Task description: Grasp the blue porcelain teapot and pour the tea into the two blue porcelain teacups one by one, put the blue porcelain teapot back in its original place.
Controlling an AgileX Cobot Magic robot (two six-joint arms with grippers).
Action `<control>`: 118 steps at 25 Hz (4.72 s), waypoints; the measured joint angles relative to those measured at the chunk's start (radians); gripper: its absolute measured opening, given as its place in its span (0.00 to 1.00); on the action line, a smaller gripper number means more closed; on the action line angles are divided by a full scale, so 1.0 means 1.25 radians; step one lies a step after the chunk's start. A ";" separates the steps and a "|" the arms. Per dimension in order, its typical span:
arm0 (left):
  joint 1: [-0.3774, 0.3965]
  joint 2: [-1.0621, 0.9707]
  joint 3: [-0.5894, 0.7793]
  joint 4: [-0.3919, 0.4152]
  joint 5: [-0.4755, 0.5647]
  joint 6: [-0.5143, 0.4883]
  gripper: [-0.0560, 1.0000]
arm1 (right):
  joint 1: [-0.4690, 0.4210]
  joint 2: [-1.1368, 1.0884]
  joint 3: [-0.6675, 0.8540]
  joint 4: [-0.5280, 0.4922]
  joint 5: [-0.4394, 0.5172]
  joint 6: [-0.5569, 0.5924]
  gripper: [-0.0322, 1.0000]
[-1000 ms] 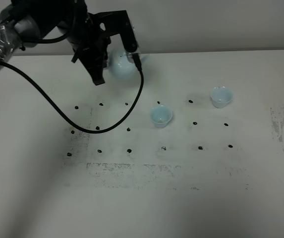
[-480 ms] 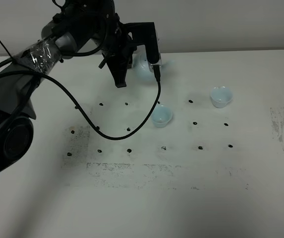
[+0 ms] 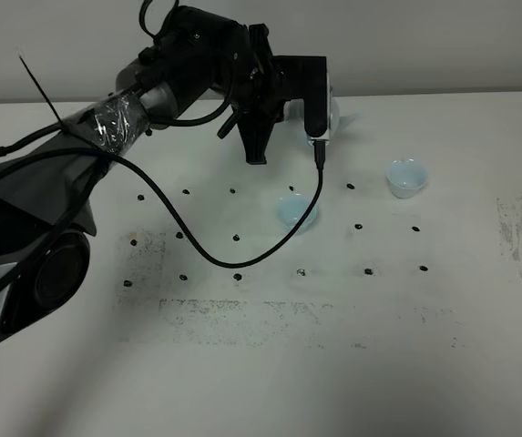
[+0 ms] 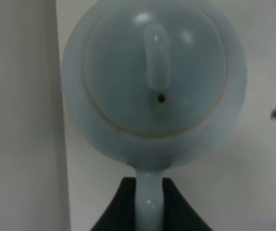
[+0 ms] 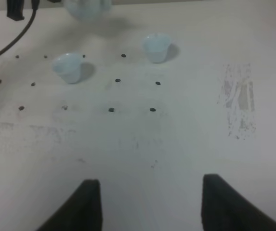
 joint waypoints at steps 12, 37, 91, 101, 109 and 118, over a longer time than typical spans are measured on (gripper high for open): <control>-0.006 0.019 0.000 -0.010 -0.097 0.006 0.13 | 0.000 0.000 0.000 0.000 0.000 0.000 0.50; -0.013 0.036 0.000 -0.130 -0.153 0.181 0.13 | 0.000 0.000 0.000 0.000 0.000 0.000 0.50; -0.053 0.090 0.000 -0.050 -0.292 0.363 0.13 | 0.000 0.000 0.000 0.000 0.000 0.000 0.50; -0.061 0.090 0.000 -0.038 -0.319 0.407 0.13 | 0.000 0.000 0.000 0.000 0.000 0.000 0.50; -0.067 0.090 0.000 -0.036 -0.324 0.439 0.13 | 0.000 0.000 0.000 0.000 0.000 0.000 0.50; -0.068 0.090 0.000 -0.036 -0.324 0.489 0.13 | 0.000 0.000 0.000 0.000 0.000 0.000 0.50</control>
